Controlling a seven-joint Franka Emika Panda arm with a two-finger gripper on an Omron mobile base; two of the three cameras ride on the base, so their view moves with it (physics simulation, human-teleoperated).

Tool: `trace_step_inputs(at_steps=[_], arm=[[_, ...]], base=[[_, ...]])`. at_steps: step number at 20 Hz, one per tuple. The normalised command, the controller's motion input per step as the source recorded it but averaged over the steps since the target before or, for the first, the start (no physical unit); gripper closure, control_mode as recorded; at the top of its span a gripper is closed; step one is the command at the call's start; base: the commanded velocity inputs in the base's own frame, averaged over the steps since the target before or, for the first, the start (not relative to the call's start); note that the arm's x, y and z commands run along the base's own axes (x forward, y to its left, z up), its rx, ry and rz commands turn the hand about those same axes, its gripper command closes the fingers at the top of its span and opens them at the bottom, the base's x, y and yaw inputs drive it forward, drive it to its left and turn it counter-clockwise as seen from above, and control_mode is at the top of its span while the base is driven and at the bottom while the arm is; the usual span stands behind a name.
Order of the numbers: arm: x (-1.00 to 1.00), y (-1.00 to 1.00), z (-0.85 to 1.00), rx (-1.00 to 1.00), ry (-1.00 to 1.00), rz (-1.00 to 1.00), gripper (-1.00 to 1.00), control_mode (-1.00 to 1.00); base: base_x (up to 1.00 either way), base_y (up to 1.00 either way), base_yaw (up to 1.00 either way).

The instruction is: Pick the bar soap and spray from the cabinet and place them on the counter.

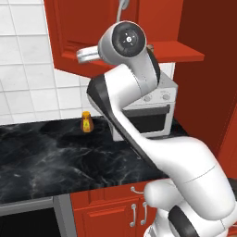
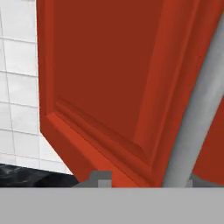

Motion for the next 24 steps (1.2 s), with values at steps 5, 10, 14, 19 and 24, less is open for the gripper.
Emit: trace_step_inputs(at_steps=[5,10,14,19,24], arm=[[-0.12,0.92,-0.37,0.03,-0.01,0.0,-1.0,-1.0],[-0.14,0.23,-0.05,0.0,-0.07,0.0,-1.0,-1.0],[-0.25,0.08,0.02,0.0,-0.16,0.0,-1.0,-1.0],[-0.19,0.11,0.21,0.0,-0.17,-0.03,-1.0,-1.0],[-0.3,0.08,0.2,0.06,-0.1,0.0,-1.0,-1.0]], base=[[0.0,0.0,0.0],[0.0,0.0,0.0],[0.0,0.0,0.0],[0.0,0.0,0.0],[0.0,0.0,0.0]])
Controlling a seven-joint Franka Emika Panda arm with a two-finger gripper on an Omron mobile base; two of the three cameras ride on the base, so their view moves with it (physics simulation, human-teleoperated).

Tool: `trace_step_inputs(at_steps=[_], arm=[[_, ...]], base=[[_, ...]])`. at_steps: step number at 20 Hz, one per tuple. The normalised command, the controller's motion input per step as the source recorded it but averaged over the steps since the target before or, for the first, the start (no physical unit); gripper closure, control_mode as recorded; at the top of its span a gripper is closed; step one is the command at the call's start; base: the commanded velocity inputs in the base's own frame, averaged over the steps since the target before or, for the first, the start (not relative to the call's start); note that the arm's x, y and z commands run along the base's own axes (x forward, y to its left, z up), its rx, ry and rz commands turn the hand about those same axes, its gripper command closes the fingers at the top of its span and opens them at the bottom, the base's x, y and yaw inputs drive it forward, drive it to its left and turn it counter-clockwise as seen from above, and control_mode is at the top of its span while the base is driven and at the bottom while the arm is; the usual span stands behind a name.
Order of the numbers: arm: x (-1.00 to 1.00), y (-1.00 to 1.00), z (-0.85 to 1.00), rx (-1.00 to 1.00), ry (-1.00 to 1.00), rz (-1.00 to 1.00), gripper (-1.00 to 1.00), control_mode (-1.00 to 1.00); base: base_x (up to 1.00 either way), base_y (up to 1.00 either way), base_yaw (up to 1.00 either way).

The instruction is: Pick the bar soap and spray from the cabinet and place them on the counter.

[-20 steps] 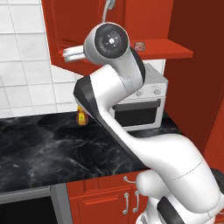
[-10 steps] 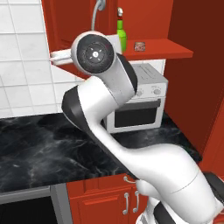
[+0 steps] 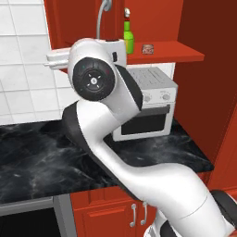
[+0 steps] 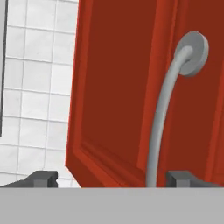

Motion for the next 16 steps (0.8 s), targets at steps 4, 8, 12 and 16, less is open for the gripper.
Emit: trace_step_inputs(at_steps=[4,8,12,16], arm=[[-0.46,0.0,0.13,0.16,-0.02,0.0,-1.0,-1.0],[-0.53,-0.01,0.12,0.21,-0.01,0.0,-1.0,-1.0],[-0.5,-0.21,0.11,0.28,0.0,0.0,-1.0,-1.0],[-0.48,-0.3,0.06,0.33,0.0,0.0,-1.0,-1.0]], base=[[0.0,0.0,0.0],[0.0,0.0,0.0],[0.0,0.0,0.0],[0.0,0.0,0.0]])
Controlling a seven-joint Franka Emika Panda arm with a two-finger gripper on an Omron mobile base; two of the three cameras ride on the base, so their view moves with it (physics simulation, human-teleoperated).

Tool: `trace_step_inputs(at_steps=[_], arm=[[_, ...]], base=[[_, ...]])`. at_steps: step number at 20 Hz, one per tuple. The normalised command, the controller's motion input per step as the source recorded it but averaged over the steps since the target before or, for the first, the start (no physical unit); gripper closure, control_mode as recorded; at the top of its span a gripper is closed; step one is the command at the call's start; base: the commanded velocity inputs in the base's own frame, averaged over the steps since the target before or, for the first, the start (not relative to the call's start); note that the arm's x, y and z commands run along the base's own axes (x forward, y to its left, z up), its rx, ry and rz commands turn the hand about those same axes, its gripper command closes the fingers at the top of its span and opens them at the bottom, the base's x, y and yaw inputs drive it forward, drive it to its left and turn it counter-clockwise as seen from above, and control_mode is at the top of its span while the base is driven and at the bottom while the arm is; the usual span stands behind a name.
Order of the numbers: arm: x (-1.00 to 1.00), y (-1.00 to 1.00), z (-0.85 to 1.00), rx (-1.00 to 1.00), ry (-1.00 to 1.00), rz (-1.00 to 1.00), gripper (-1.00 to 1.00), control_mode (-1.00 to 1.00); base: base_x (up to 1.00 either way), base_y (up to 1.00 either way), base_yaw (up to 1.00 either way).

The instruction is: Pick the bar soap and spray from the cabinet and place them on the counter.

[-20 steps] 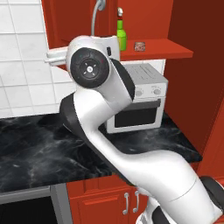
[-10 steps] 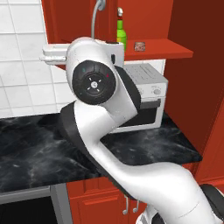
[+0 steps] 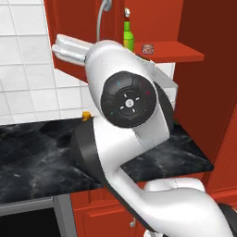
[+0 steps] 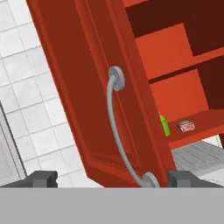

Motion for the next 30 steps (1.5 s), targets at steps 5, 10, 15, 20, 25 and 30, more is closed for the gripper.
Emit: trace_step_inputs(at_steps=[5,10,15,20,25,30], arm=[[-0.44,-0.46,0.05,0.36,0.0,0.0,-1.0,-1.0],[-0.4,-0.61,0.03,0.39,0.0,0.0,-1.0,-1.0],[-0.13,-0.68,0.0,0.42,0.04,0.02,-1.0,-1.0],[0.0,-0.66,0.0,0.42,0.04,0.07,-1.0,-1.0],[0.12,-0.51,-0.01,0.3,0.09,0.1,-1.0,-1.0],[0.42,-0.13,-0.08,0.11,0.09,0.12,-1.0,-1.0]], base=[[0.0,0.0,0.0],[0.0,0.0,0.0],[0.0,0.0,0.0],[0.0,0.0,0.0],[0.0,0.0,0.0],[0.0,0.0,0.0]])
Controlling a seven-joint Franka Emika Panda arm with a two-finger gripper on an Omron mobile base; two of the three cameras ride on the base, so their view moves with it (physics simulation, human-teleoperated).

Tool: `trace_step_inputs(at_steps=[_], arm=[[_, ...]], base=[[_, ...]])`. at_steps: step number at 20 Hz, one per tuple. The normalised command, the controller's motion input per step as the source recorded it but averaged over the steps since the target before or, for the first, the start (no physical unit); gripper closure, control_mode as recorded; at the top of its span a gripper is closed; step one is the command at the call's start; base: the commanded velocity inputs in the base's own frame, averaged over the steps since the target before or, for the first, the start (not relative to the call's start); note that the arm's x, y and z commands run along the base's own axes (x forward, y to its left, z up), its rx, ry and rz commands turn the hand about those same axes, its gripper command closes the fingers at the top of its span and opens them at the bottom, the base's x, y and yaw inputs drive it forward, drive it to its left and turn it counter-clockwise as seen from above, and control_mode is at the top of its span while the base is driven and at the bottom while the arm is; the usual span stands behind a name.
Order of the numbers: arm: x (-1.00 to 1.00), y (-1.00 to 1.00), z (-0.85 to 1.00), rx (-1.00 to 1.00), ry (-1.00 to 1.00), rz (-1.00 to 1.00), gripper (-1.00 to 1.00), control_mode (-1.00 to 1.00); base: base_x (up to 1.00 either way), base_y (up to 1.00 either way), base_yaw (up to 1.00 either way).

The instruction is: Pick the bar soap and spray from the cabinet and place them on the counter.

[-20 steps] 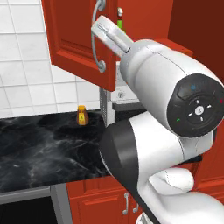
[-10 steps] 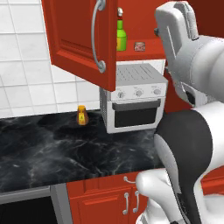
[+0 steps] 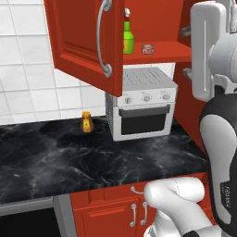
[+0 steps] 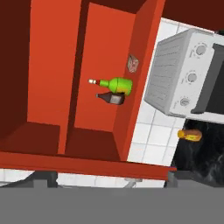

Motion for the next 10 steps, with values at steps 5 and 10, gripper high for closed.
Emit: trace_step_inputs(at_steps=[5,10], arm=[[0.26,-0.08,-0.03,0.0,0.01,0.04,-1.0,-1.0],[0.46,-0.06,-0.1,0.09,0.05,0.06,-1.0,-1.0]], base=[[0.0,0.0,0.0],[0.0,0.0,0.0]])
